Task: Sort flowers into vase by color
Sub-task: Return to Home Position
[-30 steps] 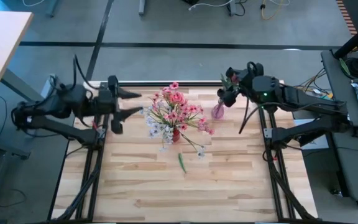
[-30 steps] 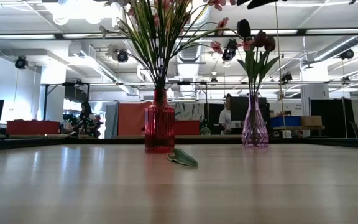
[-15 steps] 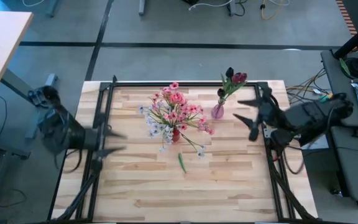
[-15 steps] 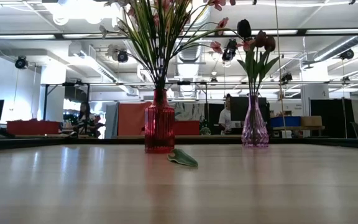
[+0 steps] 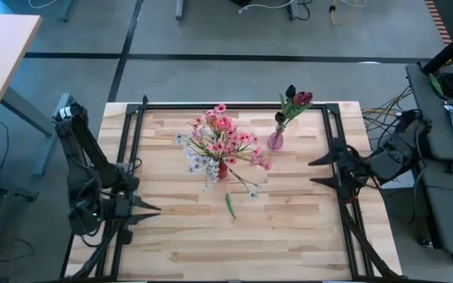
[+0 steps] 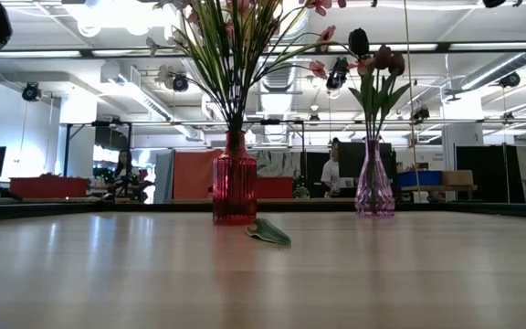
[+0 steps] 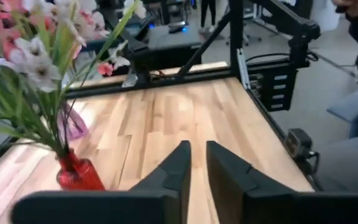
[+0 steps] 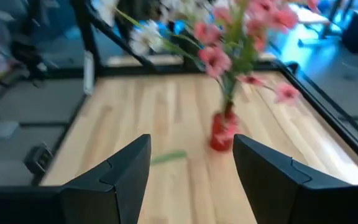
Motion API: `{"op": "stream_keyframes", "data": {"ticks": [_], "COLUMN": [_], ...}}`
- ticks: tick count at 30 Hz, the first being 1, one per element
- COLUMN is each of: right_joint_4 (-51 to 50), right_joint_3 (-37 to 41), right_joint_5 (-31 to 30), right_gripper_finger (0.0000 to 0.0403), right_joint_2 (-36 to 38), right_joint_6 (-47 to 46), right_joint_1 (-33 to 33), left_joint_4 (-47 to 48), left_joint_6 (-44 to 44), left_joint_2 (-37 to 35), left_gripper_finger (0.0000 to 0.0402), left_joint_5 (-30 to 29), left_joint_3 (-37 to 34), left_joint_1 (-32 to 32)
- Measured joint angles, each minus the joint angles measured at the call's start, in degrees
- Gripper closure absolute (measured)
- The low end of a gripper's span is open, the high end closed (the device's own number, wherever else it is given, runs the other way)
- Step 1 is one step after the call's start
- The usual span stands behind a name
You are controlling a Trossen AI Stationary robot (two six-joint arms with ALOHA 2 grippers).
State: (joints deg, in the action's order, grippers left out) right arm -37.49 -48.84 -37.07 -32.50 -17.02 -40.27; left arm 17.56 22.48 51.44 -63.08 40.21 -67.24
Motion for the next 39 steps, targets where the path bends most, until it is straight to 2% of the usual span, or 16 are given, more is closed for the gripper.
{"op": "stream_keyframes", "data": {"ticks": [2, 4, 7, 10, 12, 15, 17, 22, 27, 34, 39], "right_joint_4": [6.9, 14.6, 25.2, 32.1, 37.3, 44.9, 48.4, 49.2, 53.8, 63.7, 64.0], "right_joint_3": [3.7, 7.1, 11.3, 14.9, 17.6, 21.9, 24.1, 27.0, 31.4, 40.6, 45.4], "right_joint_5": [0.8, 3.7, 6.8, 9.0, 9.7, 15.3, 18.8, 22.5, 31.8, 42.5, 50.1], "right_gripper_finger": [0.0184, 0.0184, 0.0184, 0.0184, 0.0184, 0.0184, 0.0184, 0.0184, 0.0184, 0.0184, 0.0184], "right_joint_2": [0.7, 1.3, 1.5, 1.6, 1.4, 1.3, 1.3, 2.3, 3.6, 7.0, 11.6], "right_joint_6": [3.0, 6.9, 12.6, 15.8, 18.0, 19.8, 19.9, 20.3, 22.9, 29.9, 33.0], "right_joint_1": [-0.1, 0.3, 1.7, 3.5, 5.2, 8.7, 11.4, 19.1, 27.5, 40.1, 47.5], "left_joint_4": [-9.3, -20.7, -36.5, -39.6, -39.6, -40.5, -41.5, -41.6, -40.4, -40.1, -32.5], "left_joint_6": [-6.1, -15.1, -28.7, -31.7, -29.8, -28.3, -28.5, -30.7, -31.4, -31.3, -31.6], "left_joint_2": [-0.1, -0.8, -2.2, -5.5, -8.3, -12.5, -15.7, -23.1, -30.1, -38.7, -43.5], "left_gripper_finger": [0.0385, 0.0397, 0.0397, 0.0401, 0.0401, 0.0401, 0.0401, 0.0401, 0.0401, 0.0402, 0.0402], "left_joint_5": [1.8, 6.7, 20.5, 32.2, 36.9, 45.3, 48.8, 52.6, 56.2, 55.7, 49.8], "left_joint_3": [-4.3, -8.3, -14.1, -18.7, -21.7, -25.7, -28.0, -31.7, -34.5, -38.6, -39.2], "left_joint_1": [2.3, 5.7, 13.6, 23.2, 29.6, 37.3, 41.0, 47.8, 53.1, 56.4, 56.4]}}
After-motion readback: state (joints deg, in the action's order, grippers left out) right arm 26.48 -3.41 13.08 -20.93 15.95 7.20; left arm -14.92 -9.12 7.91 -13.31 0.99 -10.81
